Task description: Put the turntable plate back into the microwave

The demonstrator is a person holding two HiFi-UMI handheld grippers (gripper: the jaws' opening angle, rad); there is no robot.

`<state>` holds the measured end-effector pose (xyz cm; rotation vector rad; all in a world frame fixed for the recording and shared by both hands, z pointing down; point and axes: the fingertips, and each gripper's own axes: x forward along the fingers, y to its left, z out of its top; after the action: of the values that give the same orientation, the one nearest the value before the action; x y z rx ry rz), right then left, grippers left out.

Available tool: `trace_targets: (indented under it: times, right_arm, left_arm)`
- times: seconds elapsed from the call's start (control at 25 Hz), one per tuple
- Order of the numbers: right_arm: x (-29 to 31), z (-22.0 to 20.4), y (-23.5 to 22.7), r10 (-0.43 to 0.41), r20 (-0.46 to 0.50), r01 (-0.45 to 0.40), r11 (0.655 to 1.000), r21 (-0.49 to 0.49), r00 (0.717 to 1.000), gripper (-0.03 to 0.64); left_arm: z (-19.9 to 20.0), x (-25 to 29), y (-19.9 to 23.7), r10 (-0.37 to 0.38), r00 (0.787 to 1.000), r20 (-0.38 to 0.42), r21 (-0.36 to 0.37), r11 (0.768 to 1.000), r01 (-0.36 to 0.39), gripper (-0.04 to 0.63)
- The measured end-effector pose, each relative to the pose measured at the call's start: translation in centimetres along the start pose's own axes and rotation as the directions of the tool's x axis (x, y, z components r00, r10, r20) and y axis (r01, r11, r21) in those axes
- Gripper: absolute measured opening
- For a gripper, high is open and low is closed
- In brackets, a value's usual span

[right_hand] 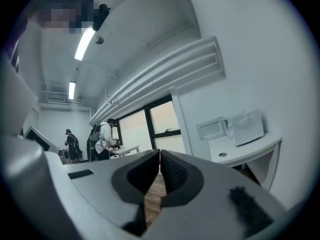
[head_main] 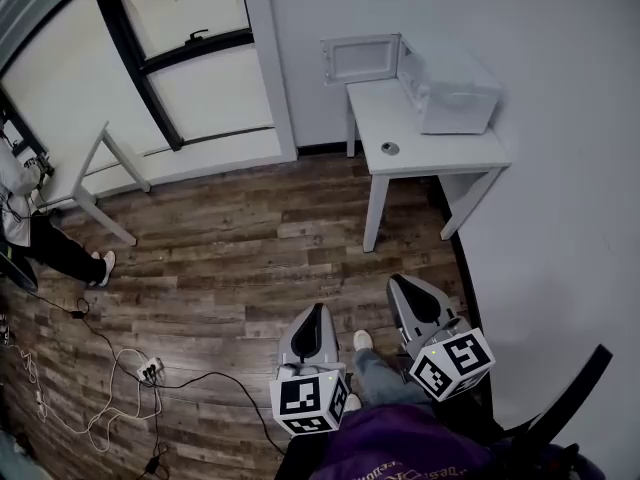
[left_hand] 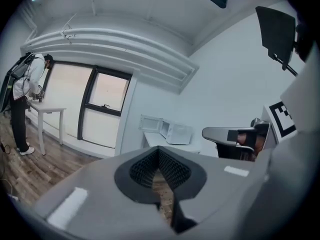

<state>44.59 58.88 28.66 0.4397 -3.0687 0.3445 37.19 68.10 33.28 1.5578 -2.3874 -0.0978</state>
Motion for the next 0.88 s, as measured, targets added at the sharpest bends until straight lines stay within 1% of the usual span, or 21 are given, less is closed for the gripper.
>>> trace_targets:
  times: [0.36,0.6,0.8,0.88]
  right_arm:
    - [7.8,2.5,-5.1,0.055,-0.014,-0.055,0.998,-0.005,0.998,0.011]
    - [12.3,3.1,-9.1,0.087,-0.030,-0.087,0.996,0.013,0.996,0.011]
    - [15.6,3.5,-10.8,0.125,-0.045,-0.124,0.992,0.007,0.991,0.011]
    - [16.7,3.4,-11.0,0.137,-0.052,-0.136,0.991,0.011,0.989,0.011]
  left_arm:
    - [3.8,8.6,1.2,0.031,0.999,0.016,0.033,0.999,-0.031,0.006]
    - [5.4,13.9,1.7,0.066,0.997,0.035,0.034,0.997,-0.068,0.007]
    - [6.4,16.4,2.3,0.113,0.992,0.054,0.091,0.989,-0.118,0.006]
    - [6.4,17.2,3.0,0.123,0.991,0.054,0.067,0.990,-0.127,0.007]
